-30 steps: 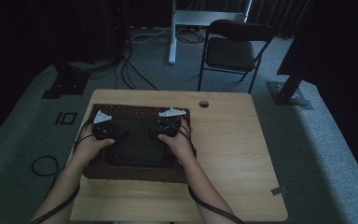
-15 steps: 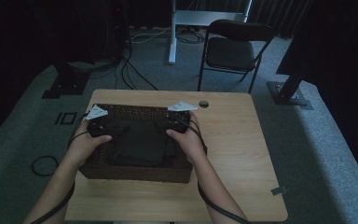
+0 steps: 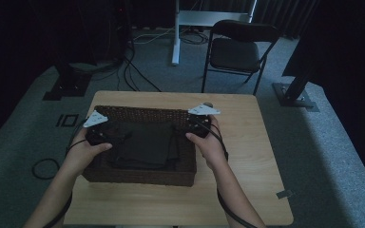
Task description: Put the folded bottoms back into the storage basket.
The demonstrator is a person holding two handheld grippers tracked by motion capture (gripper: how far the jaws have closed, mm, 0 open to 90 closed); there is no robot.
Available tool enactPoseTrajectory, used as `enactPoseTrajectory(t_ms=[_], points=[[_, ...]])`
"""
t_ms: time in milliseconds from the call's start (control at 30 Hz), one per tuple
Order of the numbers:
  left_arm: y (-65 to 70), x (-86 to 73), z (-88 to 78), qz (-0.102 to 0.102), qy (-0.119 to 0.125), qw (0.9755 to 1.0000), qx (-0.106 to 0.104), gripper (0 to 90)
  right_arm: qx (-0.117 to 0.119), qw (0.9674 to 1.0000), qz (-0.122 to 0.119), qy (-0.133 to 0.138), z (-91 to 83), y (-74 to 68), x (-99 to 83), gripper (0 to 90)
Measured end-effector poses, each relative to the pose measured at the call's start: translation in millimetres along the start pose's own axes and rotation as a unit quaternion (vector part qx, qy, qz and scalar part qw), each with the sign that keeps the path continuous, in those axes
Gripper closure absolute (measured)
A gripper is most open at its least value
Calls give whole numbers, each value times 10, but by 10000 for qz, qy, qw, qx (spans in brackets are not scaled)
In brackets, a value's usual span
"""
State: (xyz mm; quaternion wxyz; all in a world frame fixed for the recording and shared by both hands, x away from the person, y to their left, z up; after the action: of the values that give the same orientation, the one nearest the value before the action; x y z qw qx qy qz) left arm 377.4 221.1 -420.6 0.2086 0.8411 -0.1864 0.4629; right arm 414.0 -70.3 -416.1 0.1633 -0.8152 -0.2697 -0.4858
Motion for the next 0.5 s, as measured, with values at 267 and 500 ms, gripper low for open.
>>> enactPoseTrajectory(t_ms=[267,500], points=[[43,-51,-86,-16,22,10000,-25,187,-132,9999,39,11,-149,168,-133,137],[49,-89,-165,-114,187,9998,-5,186,-277,9996,41,16,-266,306,-239,135]])
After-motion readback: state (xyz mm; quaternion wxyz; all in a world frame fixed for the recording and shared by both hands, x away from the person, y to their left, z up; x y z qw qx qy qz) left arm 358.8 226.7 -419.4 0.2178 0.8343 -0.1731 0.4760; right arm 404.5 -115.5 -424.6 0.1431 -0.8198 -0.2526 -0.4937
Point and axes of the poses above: each handheld gripper's, and its own axes: z roughly forward along the jaws, x roughly out of its top, y roughly to its right, the point moved 4 cm from there along z, roughly forward along the jaws, and after that the axes turned 4 degrees about -z, right-handed, at the moved point
